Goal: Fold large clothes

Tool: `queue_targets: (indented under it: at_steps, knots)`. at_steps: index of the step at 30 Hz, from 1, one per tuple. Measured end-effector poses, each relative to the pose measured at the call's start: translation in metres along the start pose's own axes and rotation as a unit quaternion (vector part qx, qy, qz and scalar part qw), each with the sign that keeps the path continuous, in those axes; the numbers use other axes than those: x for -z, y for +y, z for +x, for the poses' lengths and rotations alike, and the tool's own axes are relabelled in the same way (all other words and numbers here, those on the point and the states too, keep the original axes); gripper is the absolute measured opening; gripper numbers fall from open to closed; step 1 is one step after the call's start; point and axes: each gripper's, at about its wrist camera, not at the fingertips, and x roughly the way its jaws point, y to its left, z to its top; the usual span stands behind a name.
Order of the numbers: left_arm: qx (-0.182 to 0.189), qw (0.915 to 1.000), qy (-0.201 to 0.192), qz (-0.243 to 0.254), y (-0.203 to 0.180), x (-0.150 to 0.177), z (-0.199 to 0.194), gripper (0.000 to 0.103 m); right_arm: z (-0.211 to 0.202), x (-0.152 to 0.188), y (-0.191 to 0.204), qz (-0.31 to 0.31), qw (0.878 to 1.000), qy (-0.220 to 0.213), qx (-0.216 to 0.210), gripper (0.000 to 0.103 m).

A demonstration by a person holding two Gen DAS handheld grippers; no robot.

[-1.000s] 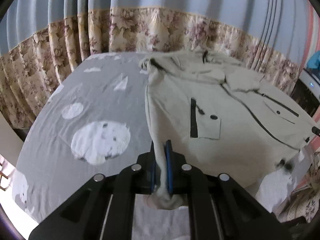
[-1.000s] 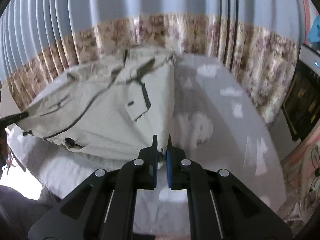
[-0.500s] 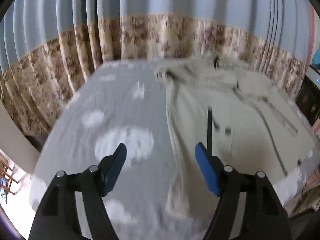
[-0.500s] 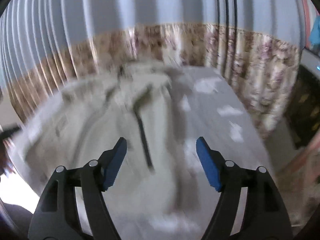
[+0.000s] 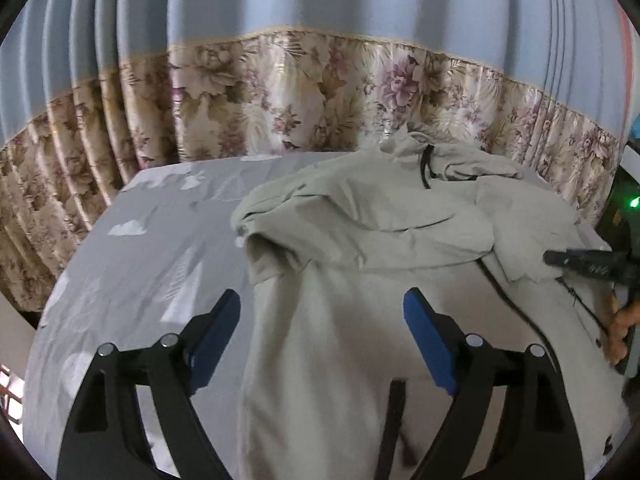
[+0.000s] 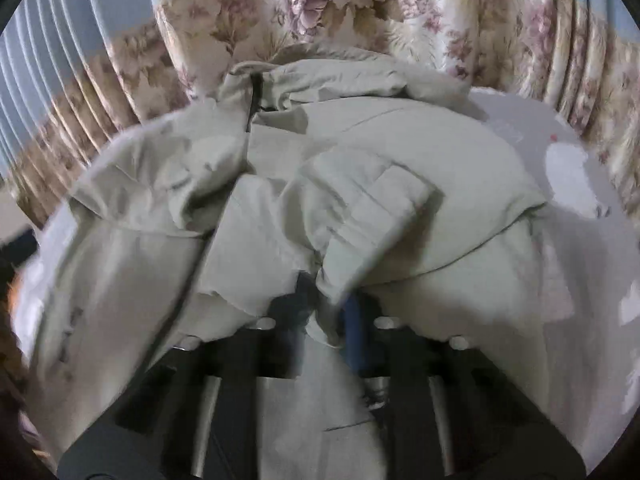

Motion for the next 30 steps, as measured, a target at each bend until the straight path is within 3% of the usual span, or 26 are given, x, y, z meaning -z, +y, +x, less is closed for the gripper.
queue_targets:
  at_steps: [2,3,6,10,15,18,21,22,24,25,26,29,30]
  knots:
    - [0.005,1.0000,0.003,0.004,-0.001,-0.004,0.006,0.085,-0.021,0.000,-0.024,-0.004,0.996,-0.032,0.082,0.012]
    - [0.000,1.0000,0.002,0.009,0.000,-0.005,0.009,0.085,-0.033,0.000,-0.040,-0.010,0.989,-0.049,0.142,0.012]
    - [-0.011,0.9998,0.004,0.017,0.006,-0.003,0.012,0.086,-0.057,0.007,-0.106,0.003,0.955,-0.054,0.291,0.012]
    - [-0.008,0.9999,0.008,0.004,0.014,0.000,0.015,0.086,-0.063,0.038,-0.165,0.013,0.926,0.001,0.378,0.012]
    - [0.001,0.9999,0.011,0.005,0.009,0.006,0.014,0.086,-0.072,0.091,-0.173,0.023,0.931,0.049,0.360,0.013]
    - [0.004,0.9999,0.013,0.007,0.006,0.009,0.011,0.086,-0.082,0.113,-0.164,0.011,0.930,0.052,0.365,0.013]
    - [0.009,0.9998,0.016,0.003,0.006,0.012,0.009,0.086,-0.094,0.123,-0.167,0.041,0.933,0.038,0.355,0.014]
    - [0.014,0.9997,0.018,0.001,0.006,0.012,0.008,0.086,-0.096,0.124,-0.168,0.045,0.936,0.038,0.346,0.018]
    - [0.017,0.9997,0.019,0.004,0.005,0.014,0.006,0.086,-0.093,0.119,-0.166,0.035,0.938,0.061,0.340,0.040]
    - [0.016,0.9997,0.018,0.008,0.004,0.014,0.005,0.086,-0.098,0.117,-0.162,0.032,0.939,0.056,0.339,0.059]
    - [0.015,0.9997,0.018,0.011,0.004,0.014,0.004,0.086,-0.111,0.112,-0.155,0.033,0.938,0.034,0.342,0.066]
    - [0.016,0.9997,0.016,0.005,0.007,0.012,0.001,0.086,-0.155,0.093,-0.134,0.067,0.943,-0.038,0.325,0.071]
    - [0.016,0.9997,0.015,0.004,0.008,0.010,0.001,0.086,-0.155,0.093,-0.134,0.067,0.943,-0.038,0.325,0.071]
